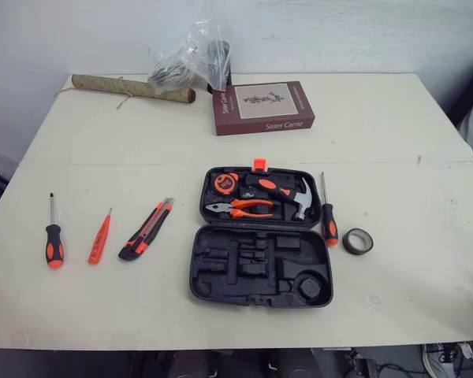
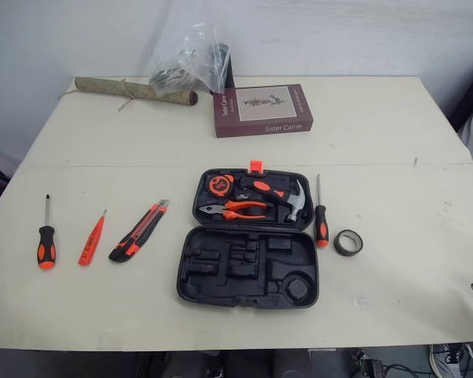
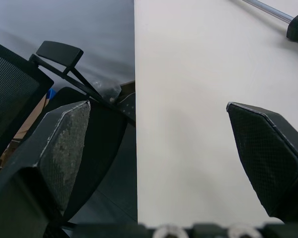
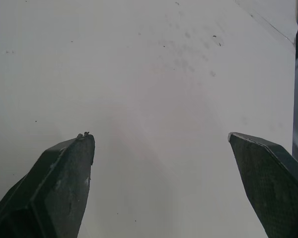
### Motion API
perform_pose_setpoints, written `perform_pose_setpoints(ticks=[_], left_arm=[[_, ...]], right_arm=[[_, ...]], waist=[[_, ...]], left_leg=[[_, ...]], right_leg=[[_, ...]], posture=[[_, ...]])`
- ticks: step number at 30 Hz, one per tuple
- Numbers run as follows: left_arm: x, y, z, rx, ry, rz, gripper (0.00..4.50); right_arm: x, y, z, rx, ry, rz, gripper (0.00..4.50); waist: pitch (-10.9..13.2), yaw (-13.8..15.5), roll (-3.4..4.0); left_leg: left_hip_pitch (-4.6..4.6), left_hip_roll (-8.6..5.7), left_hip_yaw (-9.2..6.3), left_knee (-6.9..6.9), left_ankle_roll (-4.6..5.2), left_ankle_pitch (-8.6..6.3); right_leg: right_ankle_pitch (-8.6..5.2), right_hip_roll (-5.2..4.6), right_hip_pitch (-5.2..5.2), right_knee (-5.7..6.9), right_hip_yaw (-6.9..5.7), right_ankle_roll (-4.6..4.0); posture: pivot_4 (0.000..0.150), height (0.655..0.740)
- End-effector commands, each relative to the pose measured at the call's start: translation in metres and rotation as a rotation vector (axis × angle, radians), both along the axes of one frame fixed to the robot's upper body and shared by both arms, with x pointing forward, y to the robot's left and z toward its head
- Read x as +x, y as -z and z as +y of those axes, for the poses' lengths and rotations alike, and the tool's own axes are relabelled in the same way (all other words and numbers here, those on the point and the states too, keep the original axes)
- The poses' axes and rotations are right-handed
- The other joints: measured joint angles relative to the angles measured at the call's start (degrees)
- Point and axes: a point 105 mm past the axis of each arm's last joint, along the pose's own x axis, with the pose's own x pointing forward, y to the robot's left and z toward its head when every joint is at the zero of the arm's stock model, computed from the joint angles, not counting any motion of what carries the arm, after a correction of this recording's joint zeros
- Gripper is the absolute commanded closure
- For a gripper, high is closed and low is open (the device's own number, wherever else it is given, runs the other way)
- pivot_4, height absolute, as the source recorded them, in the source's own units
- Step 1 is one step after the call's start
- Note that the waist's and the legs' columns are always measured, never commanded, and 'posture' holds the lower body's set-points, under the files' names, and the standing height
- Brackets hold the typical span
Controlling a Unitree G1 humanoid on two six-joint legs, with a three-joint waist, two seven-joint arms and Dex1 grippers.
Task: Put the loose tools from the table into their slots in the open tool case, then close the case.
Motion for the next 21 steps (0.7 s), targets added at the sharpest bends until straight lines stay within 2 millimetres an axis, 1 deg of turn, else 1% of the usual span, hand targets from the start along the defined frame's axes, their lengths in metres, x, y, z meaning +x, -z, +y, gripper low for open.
perform_pose_setpoints(ticks=[1, 3, 4, 5, 7, 9, 10, 11, 13, 14, 17, 19, 21], left_arm=[[0.019, -0.016, -0.014, -0.001, 0.075, -0.071, 0.03], [0.045, -0.023, -0.049, -0.073, 0.243, -0.121, 0.03], [0.059, -0.026, -0.073, -0.104, 0.338, -0.142, 0.03], [0.066, -0.028, -0.087, -0.119, 0.387, -0.150, 0.03], [0.081, -0.030, -0.122, -0.155, 0.502, -0.151, 0.03], [0.096, -0.030, -0.168, -0.165, 0.669, -0.115, 0.03], [0.102, -0.031, -0.188, -0.164, 0.736, -0.101, 0.03], [0.106, -0.032, -0.199, -0.164, 0.772, -0.092, 0.03], [0.115, -0.029, -0.235, -0.112, 0.920, -0.020, 0.03], [0.118, -0.028, -0.250, -0.093, 0.988, 0.012, 0.03], [0.129, -0.025, -0.276, -0.047, 1.109, 0.064, 0.03], [0.135, -0.023, -0.288, -0.023, 1.166, 0.093, 0.03], [0.141, -0.016, -0.301, 0.020, 1.243, 0.129, 0.03]], right_arm=[[0.010, -0.012, 0.002, 0.040, 0.019, -0.110, 0.00], [0.026, -0.022, 0.013, 0.126, 0.015, -0.216, 0.00], [0.035, -0.025, 0.028, 0.164, -0.039, -0.241, 0.00], [0.040, -0.026, 0.040, 0.185, -0.081, -0.245, 0.00], [0.049, -0.030, 0.070, 0.234, -0.173, -0.253, 0.00], [0.057, -0.039, 0.107, 0.259, -0.310, -0.234, 0.00], [0.059, -0.041, 0.123, 0.256, -0.374, -0.216, 0.00], [0.059, -0.043, 0.132, 0.255, -0.411, -0.203, 0.00], [0.062, -0.050, 0.156, 0.238, -0.522, -0.167, 0.00], [0.062, -0.051, 0.167, 0.221, -0.576, -0.146, 0.00], [0.062, -0.050, 0.188, 0.191, -0.688, -0.077, 0.00], [0.062, -0.049, 0.198, 0.194, -0.729, -0.041, 0.00], [0.066, -0.042, 0.208, 0.167, -0.781, 0.006, 0.00]], waist=[[0.0, 0.0, 0.00], [0.0, 0.1, -0.05], [0.0, 0.3, -0.07], [0.0, 0.4, -0.02], [0.0, 0.6, 0.08], [0.0, 0.7, 0.11], [0.0, 0.8, 0.11], [0.0, 0.8, 0.11], [0.0, 0.9, 0.11], [0.0, 0.9, 0.11], [0.0, 1.1, 0.10], [0.0, 1.3, 0.10], [0.0, 1.5, 0.10]], left_leg=[[0.00, 0.00, 0.00, 0.00, 0.00, 0.00], [0.01, 0.02, -0.02, 0.00, -0.01, 0.00], [0.04, 0.03, -0.05, 0.03, -0.06, -0.02], [0.02, 0.04, -0.11, 0.14, -0.26, -0.13], [-0.05, 0.00, -0.19, 0.19, -0.31, -0.14], [-0.11, 0.01, -0.21, 0.10, -0.23, -0.07], [-0.11, 0.03, -0.23, 0.05, -0.09, 0.04], [-0.12, 0.03, -0.24, 0.04, -0.10, 0.05], [-0.13, -0.01, -0.19, 0.07, -0.04, 0.09], [-0.10, -0.06, -0.15, 0.10, 0.00, 0.12], [-0.07, -0.11, -0.04, 0.14, 0.09, 0.16], [-0.09, -0.11, -0.06, 0.16, 0.11, 0.18], [-0.11, -0.11, -0.05, 0.18, 0.12, 0.19]], right_leg=[[0.00, 0.00, 0.00, 0.00, 0.00, 0.00], [0.00, 0.00, 0.03, -0.01, 0.00, 0.00], [0.00, 0.00, 0.09, -0.01, 0.00, 0.00], [0.01, -0.03, 0.13, 0.03, 0.03, -0.02], [0.03, -0.10, 0.12, 0.07, 0.46, -0.03], [0.03, 0.00, 0.05, 0.12, 0.48, -0.02], [0.03, 0.07, 0.07, 0.21, 0.47, -0.02], [0.03, 0.17, 0.07, 0.21, 0.45, -0.02], [0.03, 0.37, 0.09, 0.20, 0.43, -0.02], [0.04, 0.40, 0.10, 0.23, 0.41, -0.01], [0.08, 0.42, 0.09, 0.26, 0.18, 0.07], [0.08, 0.44, 0.09, 0.27, 0.10, 0.07], [0.08, 0.46, 0.07, 0.27, 0.08, 0.07]], posture=[[0.150, 0.7400], [0.150, 0.7400], [0.150, 0.7400], [0.150, 0.7400], [0.150, 0.7400], [0.150, 0.7400], [0.150, 0.7400], [0.150, 0.7400], [0.150, 0.7400], [0.150, 0.7400], [0.150, 0.7400], [0.150, 0.7400], [0.150, 0.7400]])
